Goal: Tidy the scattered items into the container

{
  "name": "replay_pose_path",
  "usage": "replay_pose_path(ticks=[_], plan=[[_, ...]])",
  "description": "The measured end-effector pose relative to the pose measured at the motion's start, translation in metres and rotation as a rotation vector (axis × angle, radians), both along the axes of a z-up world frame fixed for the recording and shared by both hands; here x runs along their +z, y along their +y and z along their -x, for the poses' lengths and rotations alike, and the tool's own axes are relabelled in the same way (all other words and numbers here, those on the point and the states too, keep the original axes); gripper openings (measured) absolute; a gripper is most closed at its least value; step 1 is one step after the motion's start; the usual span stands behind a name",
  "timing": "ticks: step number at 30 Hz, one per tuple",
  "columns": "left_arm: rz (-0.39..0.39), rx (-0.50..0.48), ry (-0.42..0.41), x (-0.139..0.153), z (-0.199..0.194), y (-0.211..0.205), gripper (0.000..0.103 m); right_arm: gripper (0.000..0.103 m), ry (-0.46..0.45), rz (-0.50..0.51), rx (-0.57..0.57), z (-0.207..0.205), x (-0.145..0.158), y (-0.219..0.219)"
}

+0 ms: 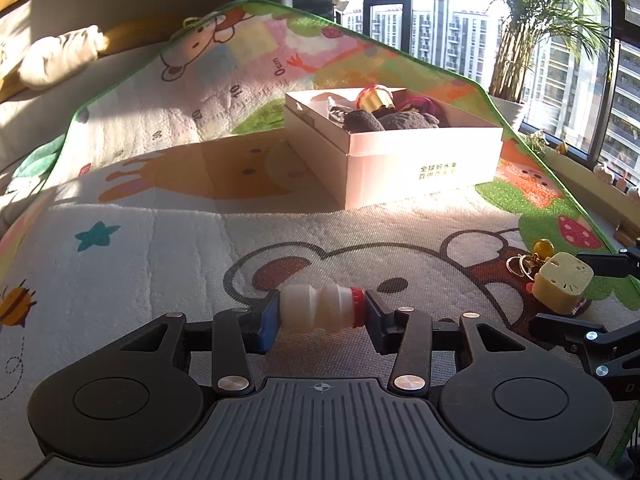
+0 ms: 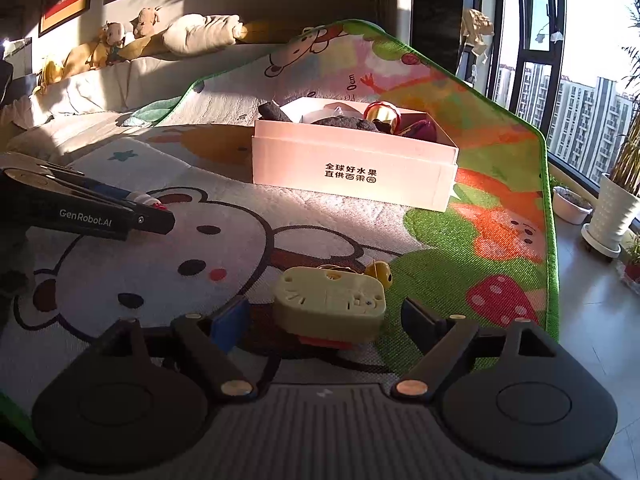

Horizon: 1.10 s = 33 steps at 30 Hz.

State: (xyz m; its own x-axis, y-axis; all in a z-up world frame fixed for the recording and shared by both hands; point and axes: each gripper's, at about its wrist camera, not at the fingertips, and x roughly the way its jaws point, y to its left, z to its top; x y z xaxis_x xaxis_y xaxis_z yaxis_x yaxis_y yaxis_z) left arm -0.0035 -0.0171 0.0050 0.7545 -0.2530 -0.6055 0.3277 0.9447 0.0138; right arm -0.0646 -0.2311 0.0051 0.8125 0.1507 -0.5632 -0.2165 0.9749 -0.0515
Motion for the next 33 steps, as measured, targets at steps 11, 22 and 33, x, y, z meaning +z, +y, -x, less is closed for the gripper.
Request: replay_pose_path(ticks=[11, 22, 33], plan=[[0.014, -0.074, -0.038, 0.015, 0.028, 0.005, 0.048, 0.06, 0.104, -0.014, 0.0, -0.016, 0.013, -0.005], [-0.044, -0.159, -0.232, 0.072, 0.035, -0.007, 0.048, 0.059, -0.086, 0.028, -0.015, 0.007, 0.104, -0.042], [-0.014, -0.258, -0.38, 0.138, -0.08, -0.067, 0.049, 0.059, -0.149, -0.168, 0.042, -0.104, 0.231, -0.049]])
